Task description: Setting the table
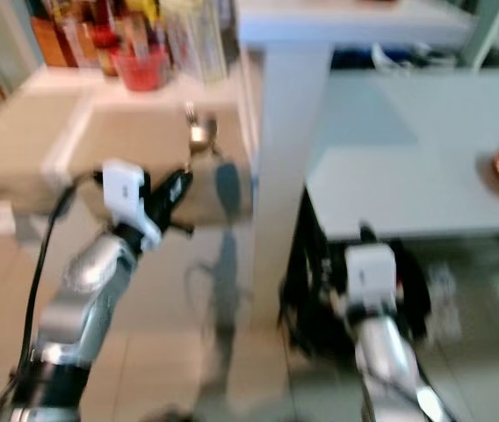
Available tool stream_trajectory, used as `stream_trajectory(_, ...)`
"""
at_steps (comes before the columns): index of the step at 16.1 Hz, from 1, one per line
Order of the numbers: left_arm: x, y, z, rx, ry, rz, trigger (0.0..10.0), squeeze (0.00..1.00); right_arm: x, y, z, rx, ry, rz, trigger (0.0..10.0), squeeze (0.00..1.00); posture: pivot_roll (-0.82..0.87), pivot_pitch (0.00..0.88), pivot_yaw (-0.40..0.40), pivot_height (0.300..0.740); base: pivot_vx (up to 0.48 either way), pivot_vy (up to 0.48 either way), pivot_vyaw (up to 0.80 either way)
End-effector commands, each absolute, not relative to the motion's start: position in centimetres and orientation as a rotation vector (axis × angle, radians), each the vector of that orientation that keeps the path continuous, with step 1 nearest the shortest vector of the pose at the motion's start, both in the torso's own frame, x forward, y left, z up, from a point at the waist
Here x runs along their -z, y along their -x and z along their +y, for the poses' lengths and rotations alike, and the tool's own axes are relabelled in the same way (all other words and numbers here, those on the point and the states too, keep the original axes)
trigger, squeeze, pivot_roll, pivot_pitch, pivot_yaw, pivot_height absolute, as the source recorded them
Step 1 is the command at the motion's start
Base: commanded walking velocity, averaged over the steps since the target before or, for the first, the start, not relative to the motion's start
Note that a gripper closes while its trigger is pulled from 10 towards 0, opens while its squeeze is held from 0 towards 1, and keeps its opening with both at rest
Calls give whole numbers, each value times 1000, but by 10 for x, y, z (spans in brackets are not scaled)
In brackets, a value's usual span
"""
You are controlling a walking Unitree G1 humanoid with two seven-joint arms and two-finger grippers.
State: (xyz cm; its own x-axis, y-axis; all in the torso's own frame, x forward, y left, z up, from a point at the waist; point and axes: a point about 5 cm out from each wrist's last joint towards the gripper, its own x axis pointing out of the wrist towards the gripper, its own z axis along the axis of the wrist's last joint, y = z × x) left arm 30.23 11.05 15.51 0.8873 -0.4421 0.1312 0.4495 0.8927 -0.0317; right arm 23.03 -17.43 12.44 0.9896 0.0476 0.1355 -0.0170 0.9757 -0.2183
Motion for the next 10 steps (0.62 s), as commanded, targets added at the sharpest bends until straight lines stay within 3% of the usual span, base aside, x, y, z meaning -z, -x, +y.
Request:
stream_trajectory(1, -161, -304, 111, 469, 48, -147, 0, 0, -124, -228, -176, -28, 208, -136, 10000, 0, -107, 14, 60, 740, 0, -480, 0)
stream_trajectory(5, -161, -305, 110, 471, 44, -146, 0, 0, -124, -228, -177, -26, 214, -138, 10000, 0, -112, 9, 63, 740, 0, -447, 0)
stream_trajectory(10, -160, -307, 111, 449, 32, -137, 0, 0, -124, -228, -176, -26, 214, -141, 10000, 0, -109, 11, 67, 740, 287, -380, 0)
